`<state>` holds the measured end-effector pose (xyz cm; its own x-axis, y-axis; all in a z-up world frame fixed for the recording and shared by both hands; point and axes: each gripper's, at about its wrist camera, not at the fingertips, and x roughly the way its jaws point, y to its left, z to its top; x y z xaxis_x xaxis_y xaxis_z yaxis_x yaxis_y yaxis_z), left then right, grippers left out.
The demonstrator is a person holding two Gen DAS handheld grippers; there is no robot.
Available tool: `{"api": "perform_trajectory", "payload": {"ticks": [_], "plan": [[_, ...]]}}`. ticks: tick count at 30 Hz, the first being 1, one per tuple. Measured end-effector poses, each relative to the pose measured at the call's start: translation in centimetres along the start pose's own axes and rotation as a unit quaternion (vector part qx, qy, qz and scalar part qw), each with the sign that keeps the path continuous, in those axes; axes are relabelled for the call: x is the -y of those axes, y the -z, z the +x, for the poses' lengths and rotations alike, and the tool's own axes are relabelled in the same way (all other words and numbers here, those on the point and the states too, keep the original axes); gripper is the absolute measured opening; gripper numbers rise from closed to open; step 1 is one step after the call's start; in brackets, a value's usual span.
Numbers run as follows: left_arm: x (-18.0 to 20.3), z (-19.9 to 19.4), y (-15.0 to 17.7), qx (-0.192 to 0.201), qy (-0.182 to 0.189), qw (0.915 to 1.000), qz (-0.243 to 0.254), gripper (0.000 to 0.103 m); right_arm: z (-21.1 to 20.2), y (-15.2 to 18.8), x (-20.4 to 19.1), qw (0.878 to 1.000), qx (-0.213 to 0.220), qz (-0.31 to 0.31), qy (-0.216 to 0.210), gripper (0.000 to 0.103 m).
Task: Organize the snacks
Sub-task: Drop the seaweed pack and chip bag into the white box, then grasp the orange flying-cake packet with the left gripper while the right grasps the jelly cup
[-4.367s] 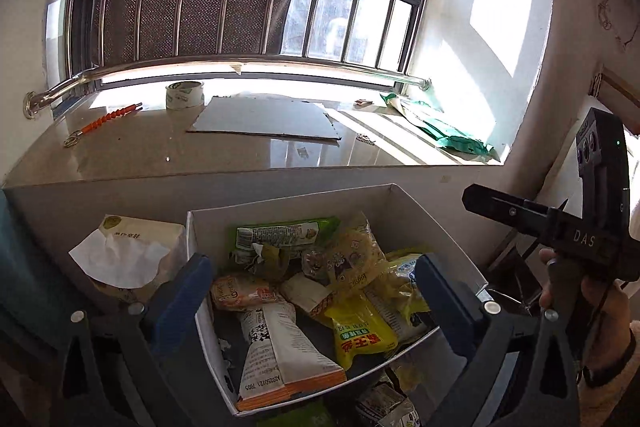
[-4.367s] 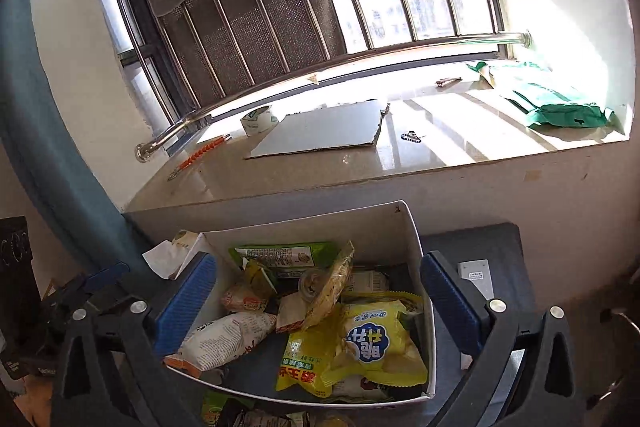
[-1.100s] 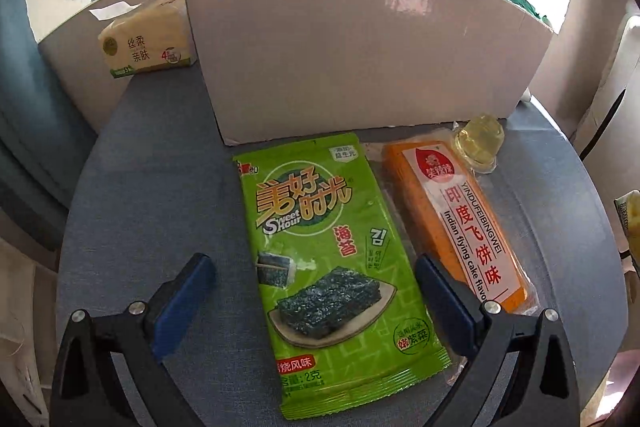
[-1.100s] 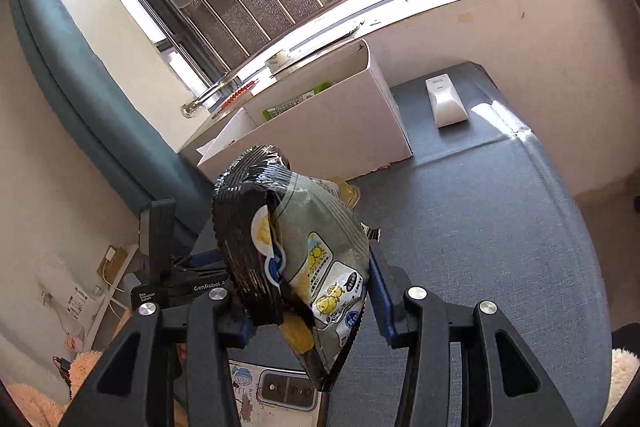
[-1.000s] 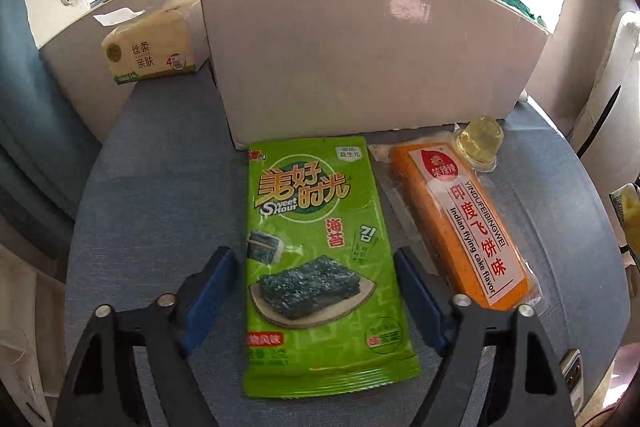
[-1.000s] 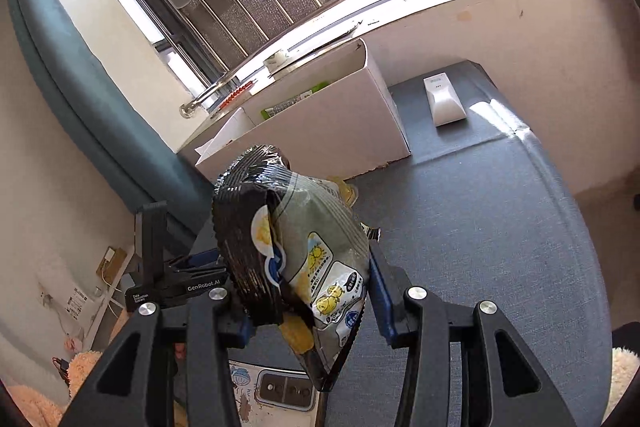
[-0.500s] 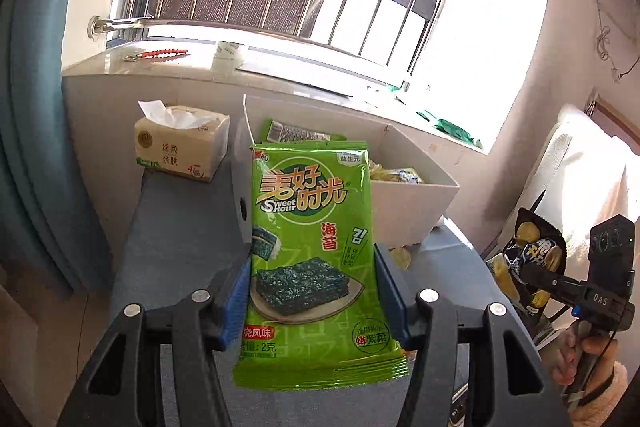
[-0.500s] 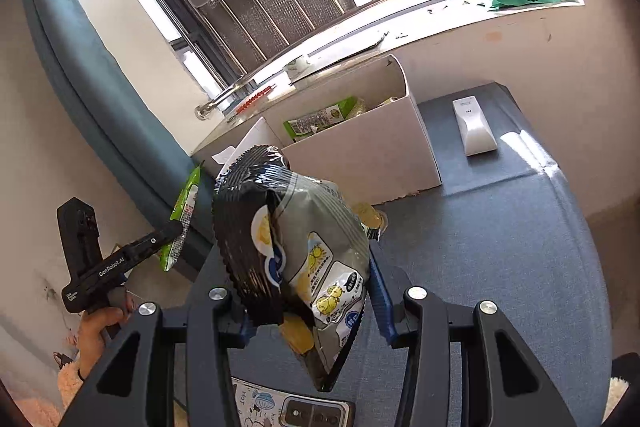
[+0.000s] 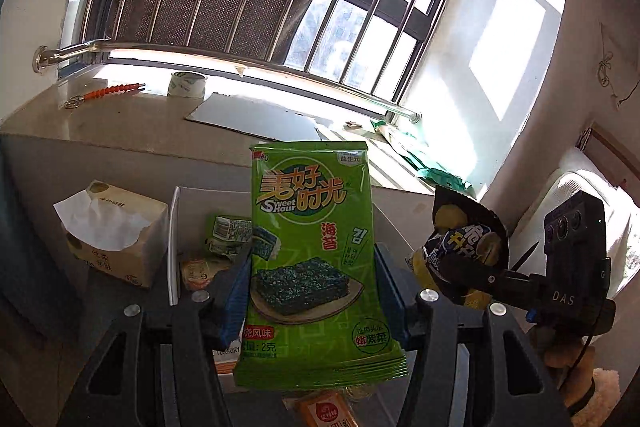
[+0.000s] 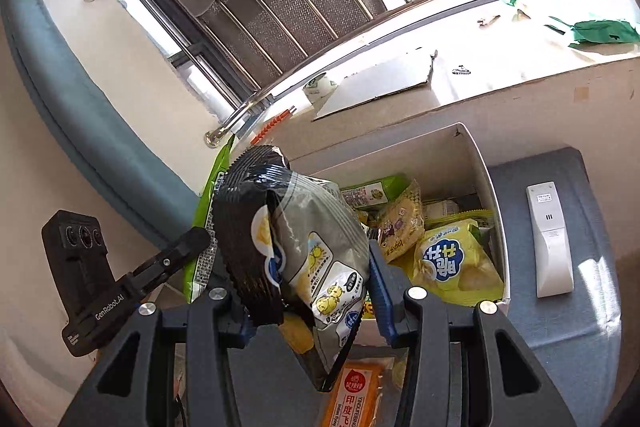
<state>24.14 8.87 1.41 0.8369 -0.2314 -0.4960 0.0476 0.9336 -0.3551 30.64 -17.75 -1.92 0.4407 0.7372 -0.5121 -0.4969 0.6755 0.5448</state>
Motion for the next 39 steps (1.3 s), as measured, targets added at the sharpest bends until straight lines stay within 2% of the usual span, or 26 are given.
{"api": "perform_trajectory", "payload": {"ticks": [2, 4, 5, 6, 7, 8, 10, 14, 18, 22, 26, 33, 39], "plan": [[0.1, 1.6, -0.2, -0.012, -0.013, 0.9998, 0.004, 0.061, 1.2, -0.9, 0.4, 1.0, -0.004, -0.002, 0.02, 0.05], [-0.2, 2.6, -0.3, -0.011, -0.015, 0.9998, -0.001, 0.068, 2.0, -1.7, 0.9, 1.0, 0.0, 0.002, 0.023, 0.054], [-0.3, 2.8, -0.2, -0.01, -0.02, 0.9997, -0.006, 0.079, 2.3, -2.0, 1.3, 1.0, 0.003, 0.011, 0.026, 0.068], [-0.7, 3.3, -0.2, -0.017, -0.032, 0.9993, -0.014, 0.099, 2.6, -2.3, 1.6, 0.999, 0.004, 0.021, 0.025, 0.084], [-1.1, 3.6, -0.1, -0.03, -0.047, 0.9981, -0.026, 0.103, 2.7, -2.5, 2.1, 0.999, 0.004, 0.036, 0.021, 0.103], [-1.6, 3.6, 0.1, -0.032, -0.052, 0.9975, -0.035, 0.103, 2.5, -2.5, 2.6, 0.998, 0.014, 0.053, 0.014, 0.103], [-2.1, 3.4, 0.4, -0.036, -0.038, 0.9978, -0.04, 0.103, 2.2, -2.6, 3.4, 0.998, 0.012, 0.067, 0.003, 0.103], [-2.7, 2.2, 1.0, -0.035, -0.044, 0.9977, -0.038, 0.103, 0.5, -1.9, 3.3, 0.998, 0.037, 0.04, 0.03, 0.103], [-2.6, 0.2, 1.5, -0.023, -0.033, 0.9984, -0.041, 0.103, -0.8, -1.0, 3.2, 0.998, 0.041, 0.049, 0.016, 0.103], [-1.6, -2.4, 2.5, -0.009, -0.024, 0.9995, -0.017, 0.103, -2.6, 0.4, 2.5, 0.998, 0.053, 0.042, 0.005, 0.103], [-0.3, -5.3, 5.1, -0.004, -0.005, 1.0, 0.006, 0.103, -4.5, 3.4, 1.1, 0.998, 0.055, 0.01, -0.002, 0.103], [2.2, -7.8, 11.4, -0.03, -0.014, 0.9982, 0.051, 0.103, -7.0, 10.9, -0.2, 0.998, 0.046, -0.036, 0.021, 0.103], [2.8, -7.9, 16.6, -0.056, -0.011, 0.9977, 0.036, 0.103, -8.7, 16.7, 1.5, 0.999, 0.047, 0.0, 0.024, 0.103]]}}
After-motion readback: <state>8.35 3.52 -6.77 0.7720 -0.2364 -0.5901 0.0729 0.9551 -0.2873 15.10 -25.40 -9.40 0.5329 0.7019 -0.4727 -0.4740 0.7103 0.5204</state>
